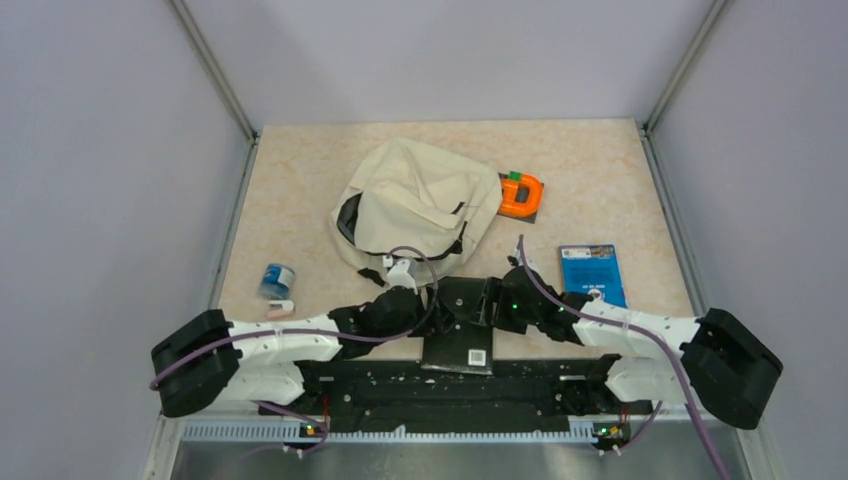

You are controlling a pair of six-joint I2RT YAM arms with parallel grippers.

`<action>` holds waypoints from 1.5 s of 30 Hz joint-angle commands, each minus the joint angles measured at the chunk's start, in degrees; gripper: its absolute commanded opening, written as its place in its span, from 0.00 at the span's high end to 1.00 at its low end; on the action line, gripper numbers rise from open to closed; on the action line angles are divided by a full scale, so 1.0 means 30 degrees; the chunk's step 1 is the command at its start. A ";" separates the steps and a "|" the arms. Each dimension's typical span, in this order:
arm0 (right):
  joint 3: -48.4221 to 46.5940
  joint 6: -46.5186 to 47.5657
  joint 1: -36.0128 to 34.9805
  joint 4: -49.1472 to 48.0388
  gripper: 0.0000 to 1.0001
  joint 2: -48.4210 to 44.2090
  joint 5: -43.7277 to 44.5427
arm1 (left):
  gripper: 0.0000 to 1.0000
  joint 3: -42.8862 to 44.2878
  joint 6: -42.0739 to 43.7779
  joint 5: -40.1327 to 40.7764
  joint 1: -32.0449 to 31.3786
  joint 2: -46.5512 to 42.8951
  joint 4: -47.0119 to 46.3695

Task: Pack the student bag
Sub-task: Move the book to the center of the board, then pick up the book from the center of the board.

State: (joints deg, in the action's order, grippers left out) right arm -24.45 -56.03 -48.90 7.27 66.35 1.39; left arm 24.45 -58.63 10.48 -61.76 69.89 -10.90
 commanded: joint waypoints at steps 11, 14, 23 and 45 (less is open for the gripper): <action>0.2712 -0.5021 -0.3662 0.1730 0.27 -0.4592 0.0586 | 0.14 -0.0759 -0.0340 0.0912 -0.0040 -0.0624 0.1681; 0.3200 -0.6074 -0.4754 0.1713 0.29 -0.5132 0.0805 | 0.17 -0.0363 -0.0144 0.0496 -0.0041 -0.0101 0.1714; 0.3839 -0.7114 -0.5476 -0.0948 0.32 -0.3575 0.0798 | 0.34 -0.0343 -0.0055 -0.0468 -0.0040 0.0153 0.1406; 0.2075 -0.4947 -0.5701 -0.5402 0.46 -0.4538 0.4152 | 0.47 -0.2149 -0.1193 -0.0825 -0.0047 -0.1410 -0.0308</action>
State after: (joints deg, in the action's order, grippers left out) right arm -13.93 -72.75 -66.24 3.55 55.33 5.06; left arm 19.09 -60.05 10.81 -61.28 68.23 -9.13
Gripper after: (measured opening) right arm 0.565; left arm 0.535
